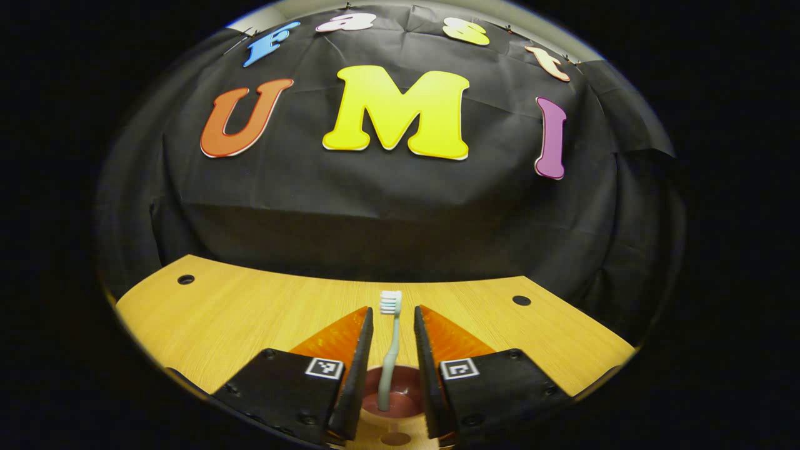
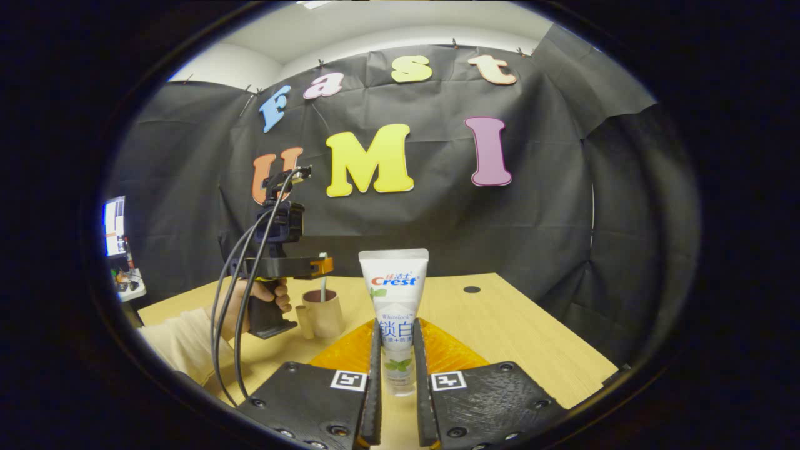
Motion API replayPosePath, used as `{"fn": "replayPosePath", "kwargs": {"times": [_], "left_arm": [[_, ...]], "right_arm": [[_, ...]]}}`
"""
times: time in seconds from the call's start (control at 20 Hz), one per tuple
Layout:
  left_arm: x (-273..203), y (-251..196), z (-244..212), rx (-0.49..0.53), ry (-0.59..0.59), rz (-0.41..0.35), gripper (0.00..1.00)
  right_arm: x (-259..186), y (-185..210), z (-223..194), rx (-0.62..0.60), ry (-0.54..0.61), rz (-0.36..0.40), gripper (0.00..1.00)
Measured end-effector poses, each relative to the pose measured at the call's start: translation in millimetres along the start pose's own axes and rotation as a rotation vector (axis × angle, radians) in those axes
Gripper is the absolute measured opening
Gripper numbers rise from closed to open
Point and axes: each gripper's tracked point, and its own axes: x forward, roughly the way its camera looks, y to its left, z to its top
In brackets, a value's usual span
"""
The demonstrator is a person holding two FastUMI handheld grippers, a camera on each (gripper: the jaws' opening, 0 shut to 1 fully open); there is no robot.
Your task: Put the toothbrush and toothpaste on the desktop into the cup, then pick up the cup and place it on the coaster on the desktop.
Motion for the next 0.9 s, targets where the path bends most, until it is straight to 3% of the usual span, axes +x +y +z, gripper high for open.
{"fn": "replayPosePath", "kwargs": {"times": [0.05, 0.1, 0.15, 0.25, 0.5, 0.9], "left_arm": [[-8, -1, -1, 0.013, -0.002, -0.013, 0.60], [-15, -3, -3, 0.044, -0.007, -0.021, 0.68], [-22, 0, -3, 0.075, -0.017, -0.002, 0.88], [-36, 3, -4, 0.090, -0.025, 0.015, 0.98], [-83, 9, -2, 0.053, -0.069, 0.048, 0.99], [-147, 31, -35, 0.077, -0.111, 0.089, 0.98]], "right_arm": [[0, 2, 0, -0.003, 0.001, 0.002, 0.23], [-1, 4, -2, -0.001, 0.002, 0.006, 0.23], [-1, 7, -2, 0.001, 0.004, 0.011, 0.23], [3, 11, -4, -0.008, 0.012, 0.011, 0.25], [16, 25, 0, 0.039, 0.036, 0.060, 0.23], [69, 63, 66, 0.112, 0.004, 0.146, 0.23]]}}
